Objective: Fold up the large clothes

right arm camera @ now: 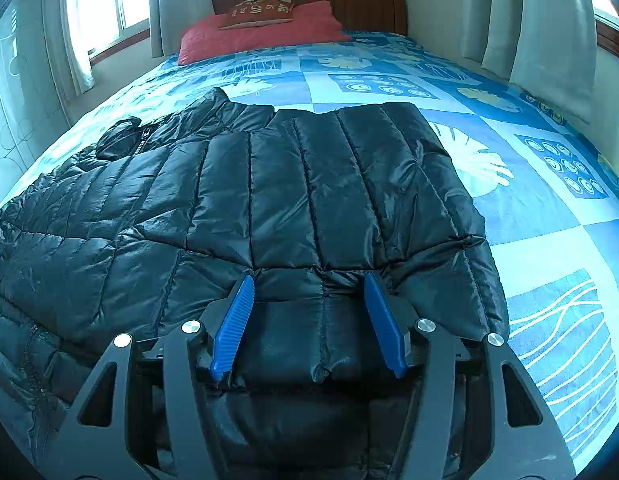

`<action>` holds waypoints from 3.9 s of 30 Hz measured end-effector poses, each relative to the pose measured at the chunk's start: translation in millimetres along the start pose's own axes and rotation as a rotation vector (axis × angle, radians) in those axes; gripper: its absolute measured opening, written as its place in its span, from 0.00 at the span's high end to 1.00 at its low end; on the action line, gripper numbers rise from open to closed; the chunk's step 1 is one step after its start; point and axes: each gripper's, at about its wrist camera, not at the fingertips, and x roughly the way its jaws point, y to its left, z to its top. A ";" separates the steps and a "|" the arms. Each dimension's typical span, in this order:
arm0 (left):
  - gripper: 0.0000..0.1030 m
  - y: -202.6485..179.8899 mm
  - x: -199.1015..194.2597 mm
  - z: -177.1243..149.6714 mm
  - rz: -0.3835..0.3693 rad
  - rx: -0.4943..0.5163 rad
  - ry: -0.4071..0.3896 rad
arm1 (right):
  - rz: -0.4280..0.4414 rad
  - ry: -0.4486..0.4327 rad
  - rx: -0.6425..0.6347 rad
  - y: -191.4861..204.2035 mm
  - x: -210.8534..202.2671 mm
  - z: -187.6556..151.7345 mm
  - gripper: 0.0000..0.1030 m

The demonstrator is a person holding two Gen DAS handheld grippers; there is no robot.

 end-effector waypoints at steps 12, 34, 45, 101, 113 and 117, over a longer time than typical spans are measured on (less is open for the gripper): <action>0.05 69.9 33.6 73.0 -0.108 -0.234 -0.100 | -0.002 -0.003 -0.009 1.5 -0.2 -0.1 0.42; 0.40 94.9 33.4 95.1 -0.079 -0.379 -0.158 | -0.003 -0.007 -0.012 2.2 -0.7 -0.3 0.41; 0.87 67.4 25.4 107.4 -0.025 -0.244 -0.212 | -0.002 -0.008 -0.011 2.3 -1.1 -0.5 0.41; 0.37 -299.0 51.4 -53.0 -0.377 0.506 0.106 | 0.277 0.010 -0.020 155.6 -19.0 41.0 0.30; 0.37 -255.1 49.6 -14.7 -0.325 0.457 0.071 | 0.274 -0.029 -0.059 157.1 -26.2 46.7 0.81; 0.37 -249.0 42.2 -4.2 -0.332 0.460 0.042 | 0.140 -0.095 -0.053 98.7 -41.8 57.3 0.82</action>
